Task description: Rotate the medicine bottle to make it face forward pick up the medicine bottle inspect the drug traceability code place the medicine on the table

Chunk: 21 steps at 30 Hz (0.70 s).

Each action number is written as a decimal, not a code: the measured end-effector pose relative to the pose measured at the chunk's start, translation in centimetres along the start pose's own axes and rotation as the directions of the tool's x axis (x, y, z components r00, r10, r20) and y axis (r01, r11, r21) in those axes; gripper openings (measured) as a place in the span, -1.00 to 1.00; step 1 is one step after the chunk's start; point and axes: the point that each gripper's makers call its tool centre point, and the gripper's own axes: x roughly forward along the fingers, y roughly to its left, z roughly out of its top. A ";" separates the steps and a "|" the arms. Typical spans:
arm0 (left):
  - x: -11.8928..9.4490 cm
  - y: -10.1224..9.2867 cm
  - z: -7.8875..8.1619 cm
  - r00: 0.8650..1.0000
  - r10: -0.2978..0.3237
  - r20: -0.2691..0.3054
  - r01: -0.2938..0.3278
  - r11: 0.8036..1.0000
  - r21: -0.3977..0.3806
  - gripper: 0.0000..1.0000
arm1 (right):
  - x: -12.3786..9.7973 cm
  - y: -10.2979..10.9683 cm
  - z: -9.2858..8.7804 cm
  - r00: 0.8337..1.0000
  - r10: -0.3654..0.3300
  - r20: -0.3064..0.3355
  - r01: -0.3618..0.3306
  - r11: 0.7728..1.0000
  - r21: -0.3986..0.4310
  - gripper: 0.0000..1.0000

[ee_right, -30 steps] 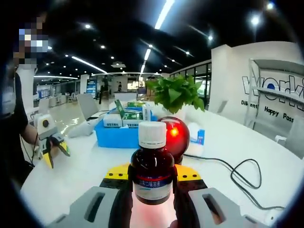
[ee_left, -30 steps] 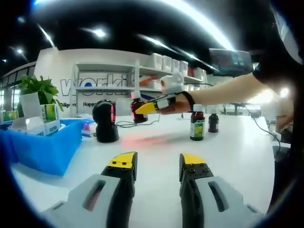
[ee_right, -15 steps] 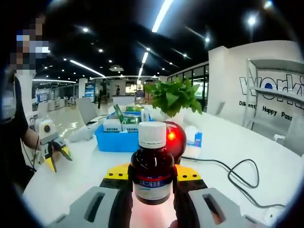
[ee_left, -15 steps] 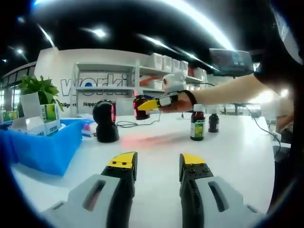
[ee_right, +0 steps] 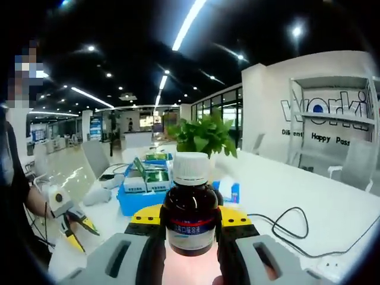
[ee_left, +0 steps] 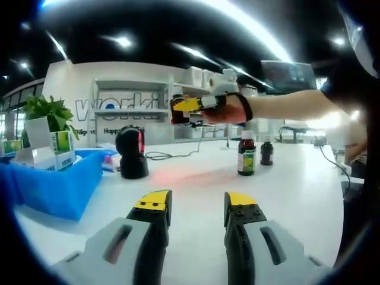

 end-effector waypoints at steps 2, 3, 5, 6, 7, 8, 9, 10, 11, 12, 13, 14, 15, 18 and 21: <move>0.0 -0.1 0.1 1.000 -0.001 0.001 0.001 1.000 0.002 -0.48 | -0.3 0.5 1.0 1.000 -0.017 0.012 0.017 1.000 -0.016 -0.44; 0.0 -0.1 0.0 1.000 -0.002 0.002 0.002 1.000 0.002 -0.48 | -0.4 0.8 1.4 1.000 -0.026 0.015 0.027 0.999 -0.024 -0.44; 0.0 -0.1 0.1 1.000 -0.003 0.003 0.003 1.000 0.004 -0.48 | -0.5 0.8 2.2 0.999 -0.039 0.016 0.039 0.999 -0.034 -0.44; 0.0 -0.1 0.1 1.000 -0.004 0.004 0.004 1.000 0.005 -0.48 | -0.6 0.2 2.9 0.999 -0.052 0.017 0.052 0.998 -0.035 -0.44; 0.0 -0.1 0.1 1.000 -0.004 0.005 0.004 1.000 0.006 -0.48 | -0.8 0.2 3.3 0.997 -0.068 0.019 0.069 0.997 -0.029 -0.44; 0.0 -0.1 0.1 1.000 -0.004 0.005 0.004 1.000 0.008 -0.48 | -0.9 0.4 3.7 0.996 -0.082 0.022 0.082 0.996 -0.029 -0.44; 0.0 -0.1 0.1 1.000 -0.005 0.006 0.005 1.000 0.009 -0.48 | -1.1 0.2 4.1 0.994 -0.108 0.022 0.108 0.994 -0.029 -0.44; -0.1 -0.2 0.1 1.000 -0.005 0.006 0.005 1.000 0.010 -0.48 | -1.4 -0.3 4.4 0.988 -0.155 0.020 0.155 0.988 -0.021 -0.44; -0.1 -0.2 0.1 1.000 -0.006 0.007 0.006 1.000 0.011 -0.48 | -1.7 -0.4 4.7 0.981 -0.191 0.028 0.192 0.981 -0.019 -0.44; -0.1 -0.2 0.2 1.000 -0.007 0.008 0.007 1.000 0.013 -0.48 | -2.0 0.1 5.0 0.975 -0.221 0.032 0.222 0.975 -0.022 -0.44; -0.1 -0.3 0.2 1.000 -0.009 0.011 0.009 1.000 0.014 -0.48 | -2.3 0.0 5.2 0.970 -0.239 0.034 0.240 0.971 -0.012 -0.44; -0.2 -0.3 0.3 1.000 -0.012 0.013 0.012 1.000 0.016 -0.48 | -2.6 0.0 5.4 0.967 -0.252 0.040 0.252 0.968 -0.008 -0.44; -0.2 -0.4 0.3 1.000 -0.014 0.015 0.013 1.000 0.018 -0.48 | -2.8 -0.1 5.6 0.965 -0.259 0.041 0.259 0.966 -0.004 -0.44; -0.2 -0.5 0.3 1.000 -0.020 0.017 0.019 1.000 0.025 -0.48 | -3.7 -0.2 6.2 0.955 -0.294 0.048 0.294 0.956 0.002 -0.44; -0.2 -0.6 0.2 1.000 -0.024 0.016 0.023 0.999 0.028 -0.48 | -4.4 0.5 6.6 0.945 -0.321 0.058 0.322 0.947 -0.011 -0.44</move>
